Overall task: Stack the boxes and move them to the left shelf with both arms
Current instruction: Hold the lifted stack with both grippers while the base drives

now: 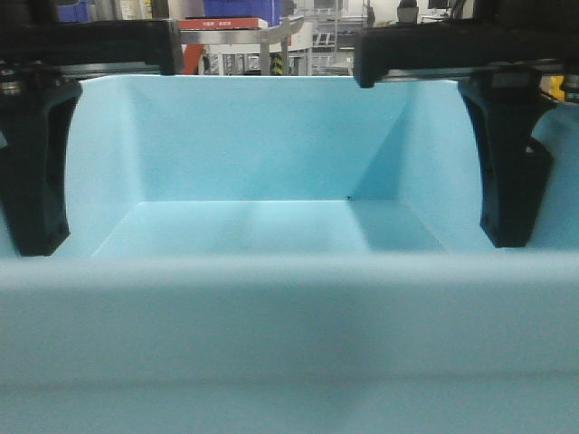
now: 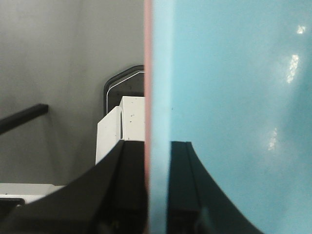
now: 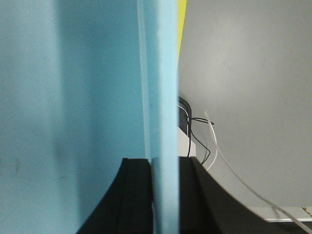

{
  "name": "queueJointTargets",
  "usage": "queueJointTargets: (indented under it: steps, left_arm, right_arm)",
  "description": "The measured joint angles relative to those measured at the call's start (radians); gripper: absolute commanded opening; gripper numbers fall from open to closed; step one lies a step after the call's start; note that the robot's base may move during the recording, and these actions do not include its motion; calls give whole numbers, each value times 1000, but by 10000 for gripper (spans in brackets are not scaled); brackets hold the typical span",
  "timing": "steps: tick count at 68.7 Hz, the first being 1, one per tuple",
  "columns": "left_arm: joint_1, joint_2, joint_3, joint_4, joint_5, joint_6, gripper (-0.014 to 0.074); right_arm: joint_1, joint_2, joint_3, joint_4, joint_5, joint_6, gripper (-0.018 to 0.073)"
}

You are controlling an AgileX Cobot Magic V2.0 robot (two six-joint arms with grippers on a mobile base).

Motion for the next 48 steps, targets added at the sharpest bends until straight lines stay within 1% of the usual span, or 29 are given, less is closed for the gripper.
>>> queueJointTargets:
  steps: [48]
  left_arm:
    - [0, 0, 0, -15, -4, 0, -10]
  right_arm:
    - [0, 0, 0, -8, 2, 0, 57]
